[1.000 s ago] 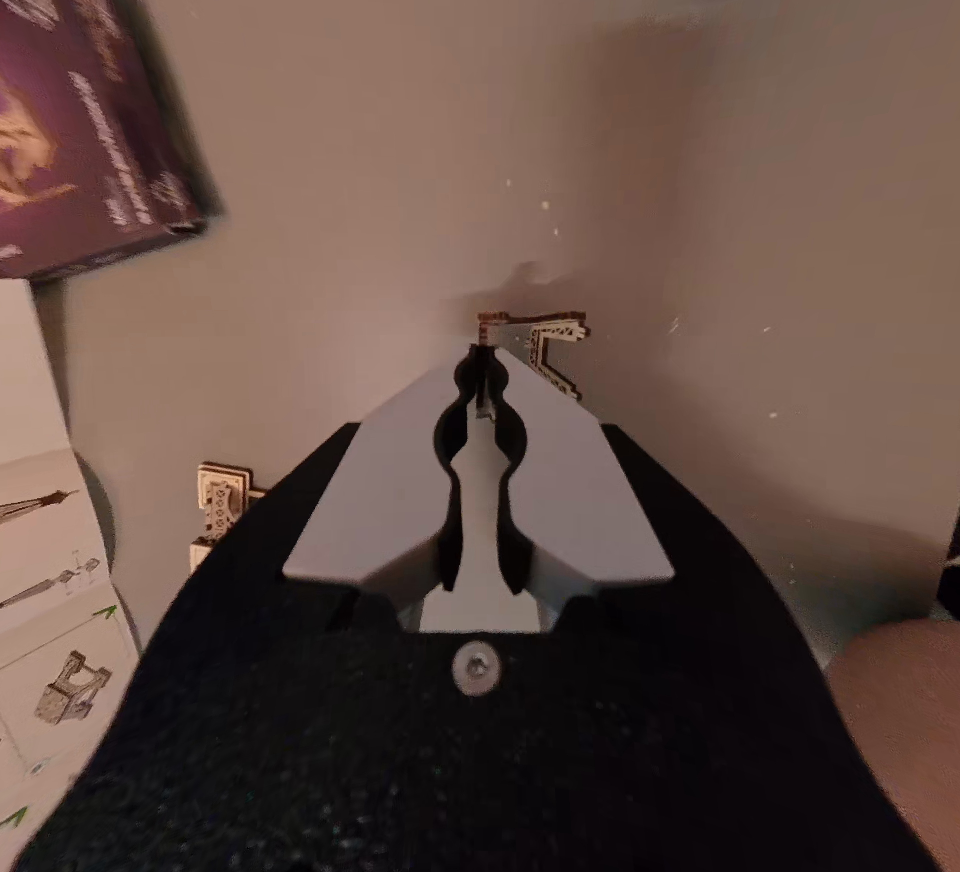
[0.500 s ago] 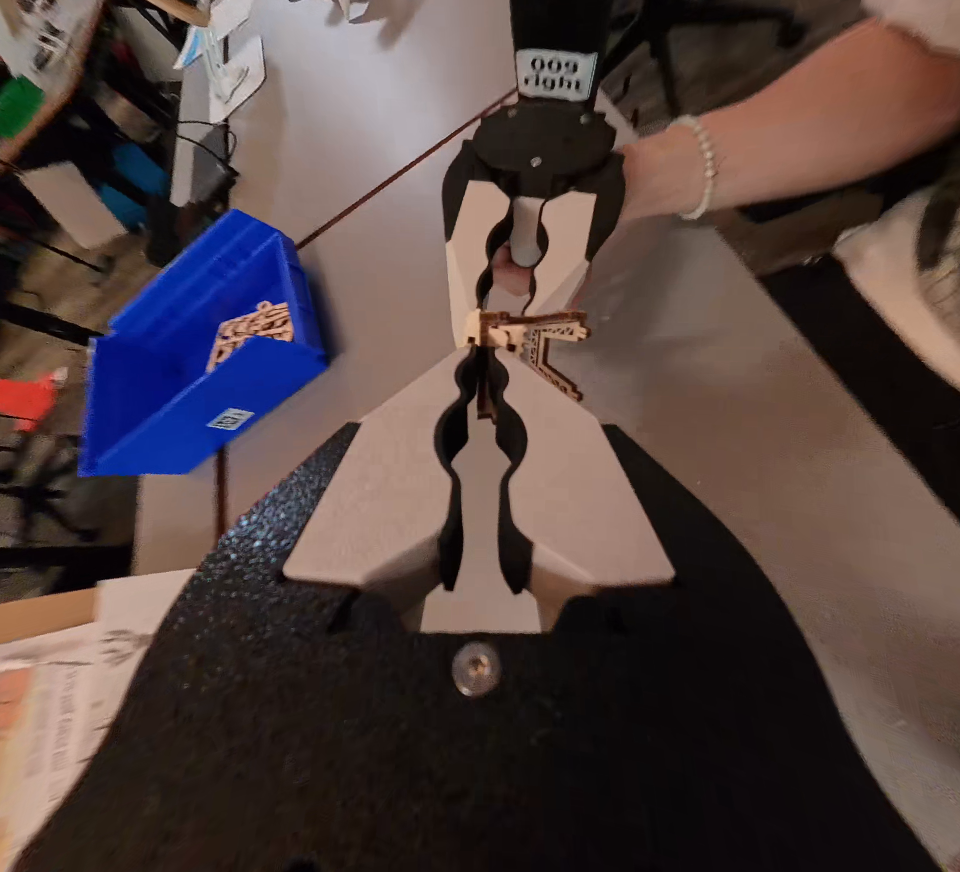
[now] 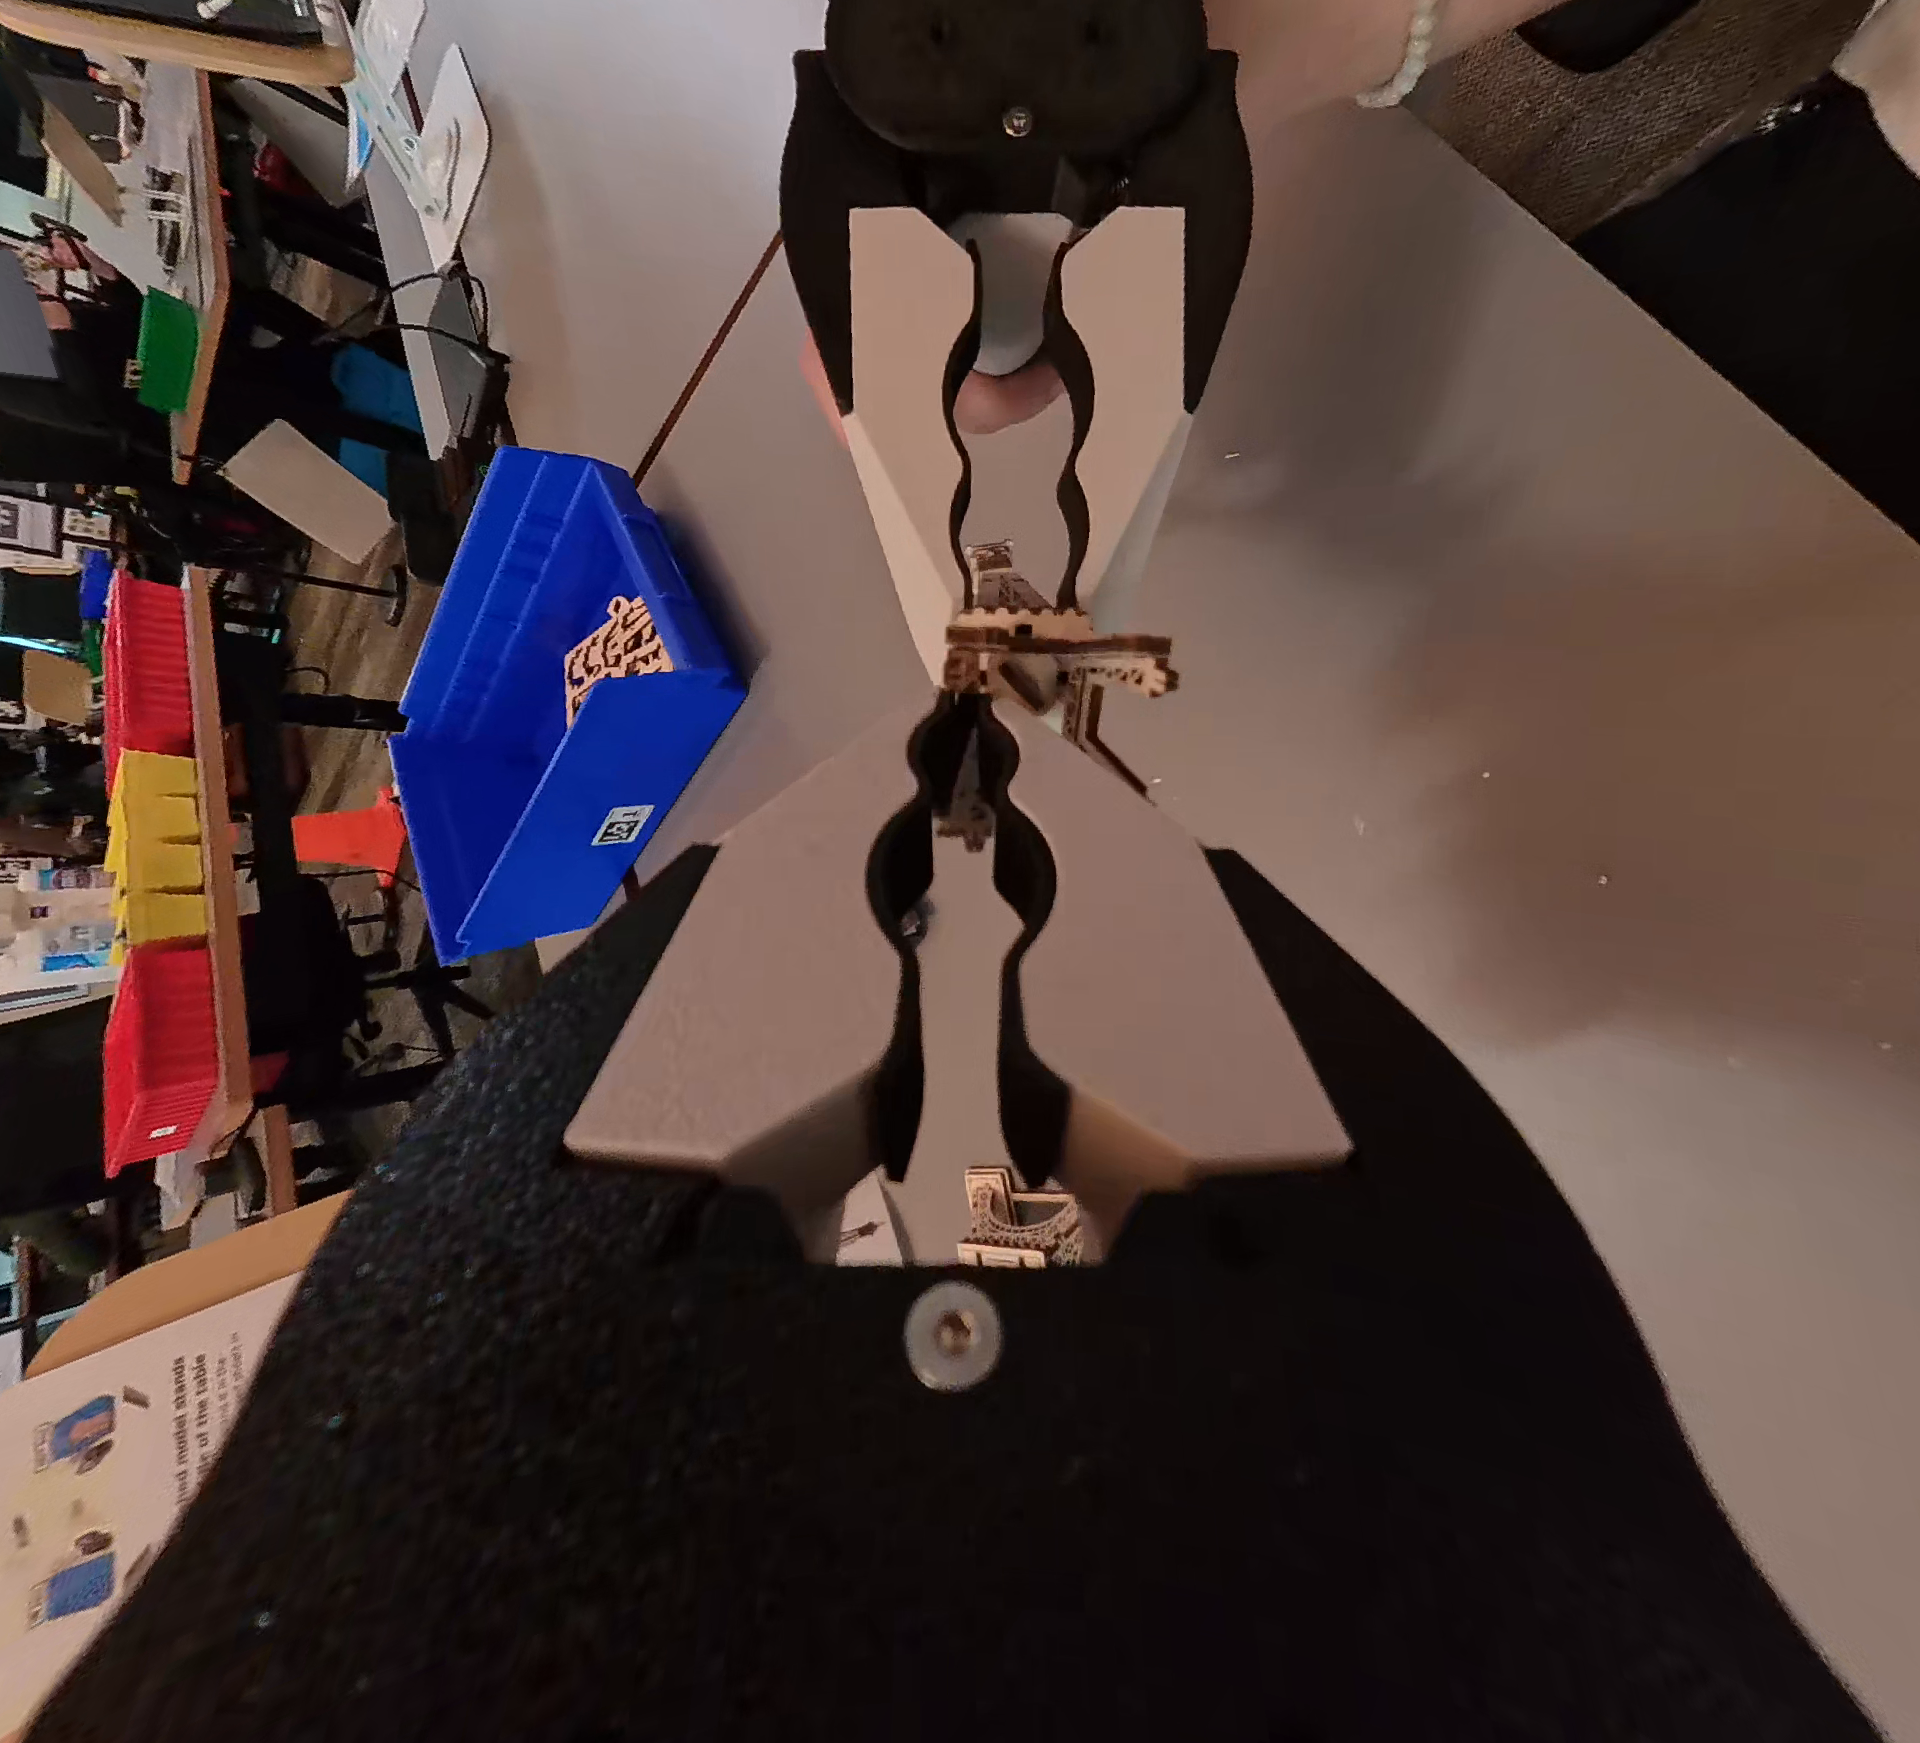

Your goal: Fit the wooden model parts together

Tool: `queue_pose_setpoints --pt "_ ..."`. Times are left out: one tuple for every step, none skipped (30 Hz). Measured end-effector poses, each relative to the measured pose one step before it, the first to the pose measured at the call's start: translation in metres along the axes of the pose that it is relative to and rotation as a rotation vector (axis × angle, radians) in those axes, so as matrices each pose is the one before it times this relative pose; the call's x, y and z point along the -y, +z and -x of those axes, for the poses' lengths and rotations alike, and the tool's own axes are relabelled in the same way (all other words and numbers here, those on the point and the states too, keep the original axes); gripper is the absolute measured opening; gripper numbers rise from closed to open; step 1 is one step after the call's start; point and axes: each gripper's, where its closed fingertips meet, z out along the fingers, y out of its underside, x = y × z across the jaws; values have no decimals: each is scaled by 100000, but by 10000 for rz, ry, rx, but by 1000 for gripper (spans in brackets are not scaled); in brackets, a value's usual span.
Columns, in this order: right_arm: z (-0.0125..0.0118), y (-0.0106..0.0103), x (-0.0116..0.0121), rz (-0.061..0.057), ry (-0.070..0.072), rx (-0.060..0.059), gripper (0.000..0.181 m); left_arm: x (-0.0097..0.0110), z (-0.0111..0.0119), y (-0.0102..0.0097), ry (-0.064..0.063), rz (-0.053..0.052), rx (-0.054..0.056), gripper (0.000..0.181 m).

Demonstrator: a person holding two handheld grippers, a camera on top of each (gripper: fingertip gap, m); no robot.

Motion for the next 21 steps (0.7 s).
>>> queue_pose_setpoints --pt "16 9 74 -28 7 11 18 -6 -124 60 73 51 -26 2" --pt "205 50 57 -46 99 138 18 -44 -143 88 49 81 -60 3" --pt "241 100 -9 -51 167 162 18 -111 -87 69 -2 131 -53 3" --pt "188 117 -66 -44 137 104 18 -182 3 63 -69 171 -2 3" --pt "10 105 -130 -11 94 -8 18 -200 -51 68 -107 161 -38 3" --pt "-8 85 -196 27 119 4 18 -212 -84 106 -110 138 -54 3" --pt "143 107 -172 18 190 119 18 -238 47 121 -110 149 27 4" --pt "151 120 -153 -4 219 115 18 -315 100 132 -154 186 33 6" --pt "77 145 -80 -69 215 65 18 -260 -142 92 -263 137 -144 6" --pt "69 168 -156 -60 228 51 18 -242 -243 64 -336 93 -241 6" --pt "186 180 -175 -93 209 118 18 -180 -250 62 -434 12 -256 6" --pt "208 155 -67 -184 247 131 18 -228 -163 55 -547 1 -235 6" --pt "163 154 -28 -216 289 111 18 -269 -96 12 -537 19 -213 6" --pt "94 158 -97 -165 301 83 18 -282 52 12 -477 9 -127 5" --pt "-2 158 -136 -122 328 34 18 -283 211 -2 -423 19 -18 6" --pt "-82 139 -122 -122 343 1 18 -213 137 8 -407 -3 -64 5" --pt "-117 100 -62 -139 346 -24 18 -134 60 27 -368 -2 -95 5" --pt "-63 77 -82 -105 305 29 18 -57 93 23 -254 -17 -38 6" --pt "21 62 -51 -126 231 58 18 4 110 28 -192 -43 10 7" --pt "60 47 -59 -115 189 80 18 -33 -34 50 -197 -11 -75 8" --pt "53 49 -85 -80 159 63 18 -6 -159 56 -201 -16 -152 9"
